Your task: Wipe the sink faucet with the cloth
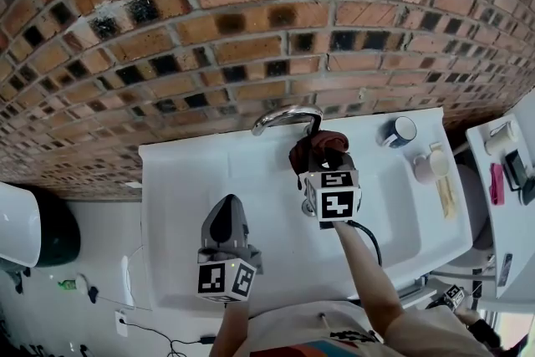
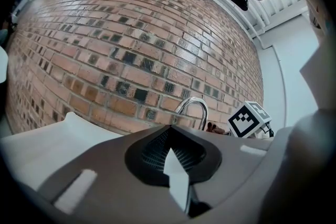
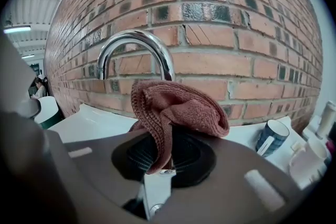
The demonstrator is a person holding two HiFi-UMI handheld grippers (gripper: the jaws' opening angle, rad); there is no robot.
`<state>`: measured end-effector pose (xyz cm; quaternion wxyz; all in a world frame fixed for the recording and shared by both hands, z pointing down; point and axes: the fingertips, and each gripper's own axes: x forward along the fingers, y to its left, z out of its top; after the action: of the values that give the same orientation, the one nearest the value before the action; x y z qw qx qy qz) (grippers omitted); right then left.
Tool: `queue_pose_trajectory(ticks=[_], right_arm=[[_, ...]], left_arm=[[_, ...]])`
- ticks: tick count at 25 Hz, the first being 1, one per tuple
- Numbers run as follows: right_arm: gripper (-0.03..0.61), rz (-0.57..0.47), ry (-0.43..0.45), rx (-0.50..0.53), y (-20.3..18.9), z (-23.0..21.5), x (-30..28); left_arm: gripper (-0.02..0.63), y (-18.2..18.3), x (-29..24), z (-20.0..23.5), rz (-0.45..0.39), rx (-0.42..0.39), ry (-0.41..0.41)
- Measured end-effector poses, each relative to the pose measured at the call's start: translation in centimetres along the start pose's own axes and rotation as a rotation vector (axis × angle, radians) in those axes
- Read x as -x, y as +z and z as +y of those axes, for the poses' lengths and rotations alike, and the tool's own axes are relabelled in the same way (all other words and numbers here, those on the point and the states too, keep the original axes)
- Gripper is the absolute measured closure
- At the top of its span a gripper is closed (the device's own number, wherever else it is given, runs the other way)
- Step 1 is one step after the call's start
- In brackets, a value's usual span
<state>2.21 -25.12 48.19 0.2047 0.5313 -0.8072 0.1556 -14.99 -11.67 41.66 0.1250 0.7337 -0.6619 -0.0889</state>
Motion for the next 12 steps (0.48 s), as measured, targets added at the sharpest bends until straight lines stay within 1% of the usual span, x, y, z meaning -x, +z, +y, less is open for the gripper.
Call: queue_pose_trajectory(ticks=[3, 7, 10, 12], right_arm=[[0.532, 0.011, 0.021, -0.050, -0.4, 0.0, 0.0], [0.532, 0.029, 0.038, -0.085, -1.2, 0.1, -0.3], [0.532, 0.067, 0.087, -0.170, -2.2, 0.5, -0.6], [0.532, 0.094, 0.112, -0.172, -3.1, 1.2, -0.9]], left_arm=[[0.609, 0.0, 0.1, 0.2, 0.001, -0.002, 0.005], [0.609, 0.0, 0.1, 0.2, 0.000, -0.002, 0.007], [0.609, -0.2, 0.1, 0.2, 0.010, -0.006, 0.005], [0.609, -0.1, 0.1, 0.1, 0.009, -0.005, 0.005]])
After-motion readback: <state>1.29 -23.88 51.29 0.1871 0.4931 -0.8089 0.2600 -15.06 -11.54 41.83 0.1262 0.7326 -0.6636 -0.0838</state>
